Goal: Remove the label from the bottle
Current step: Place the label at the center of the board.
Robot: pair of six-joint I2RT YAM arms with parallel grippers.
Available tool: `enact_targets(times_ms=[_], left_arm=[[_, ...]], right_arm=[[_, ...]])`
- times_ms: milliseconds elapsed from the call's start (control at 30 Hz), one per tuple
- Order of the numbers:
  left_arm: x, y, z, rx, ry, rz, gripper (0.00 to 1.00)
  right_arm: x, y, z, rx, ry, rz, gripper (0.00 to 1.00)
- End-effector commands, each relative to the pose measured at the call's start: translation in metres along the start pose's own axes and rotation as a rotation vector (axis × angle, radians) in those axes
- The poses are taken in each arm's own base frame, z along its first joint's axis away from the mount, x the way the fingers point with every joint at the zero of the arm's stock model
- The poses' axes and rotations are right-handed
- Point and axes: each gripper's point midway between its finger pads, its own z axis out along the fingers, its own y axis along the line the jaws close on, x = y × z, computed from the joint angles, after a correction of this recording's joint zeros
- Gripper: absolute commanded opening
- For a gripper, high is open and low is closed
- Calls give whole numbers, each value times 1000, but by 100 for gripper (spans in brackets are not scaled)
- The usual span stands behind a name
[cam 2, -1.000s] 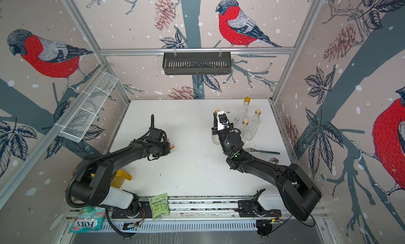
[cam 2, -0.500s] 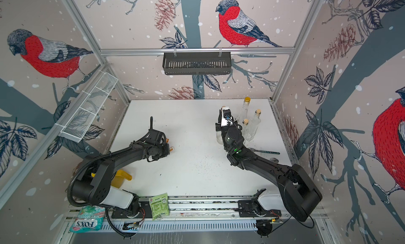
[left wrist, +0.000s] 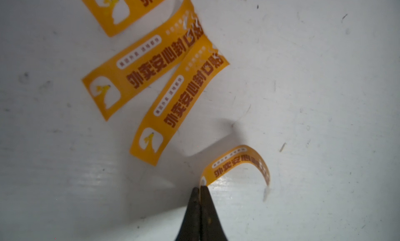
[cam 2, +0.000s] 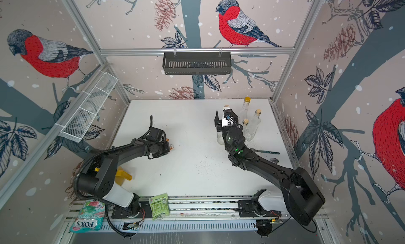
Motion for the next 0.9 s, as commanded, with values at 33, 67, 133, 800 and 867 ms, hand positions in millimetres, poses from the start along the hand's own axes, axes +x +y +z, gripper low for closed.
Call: enact_targets(times_ms=[33, 67, 133, 800, 867], left_arm=[[9, 17, 2, -67, 32, -31, 14], [9, 19, 3, -73, 37, -31, 15], [10, 23, 4, -83, 49, -32, 17], [30, 11, -10, -12, 188, 43, 0], [33, 7, -15, 6, 223, 65, 0]], right_arm=[[-11, 6, -1, -37, -29, -1, 77], [-11, 7, -1, -43, -29, -5, 79], [-24, 7, -7, -55, -57, -6, 82], [-77, 80, -72, -318, -188, -61, 88], [-73, 90, -77, -346, -181, -63, 88]])
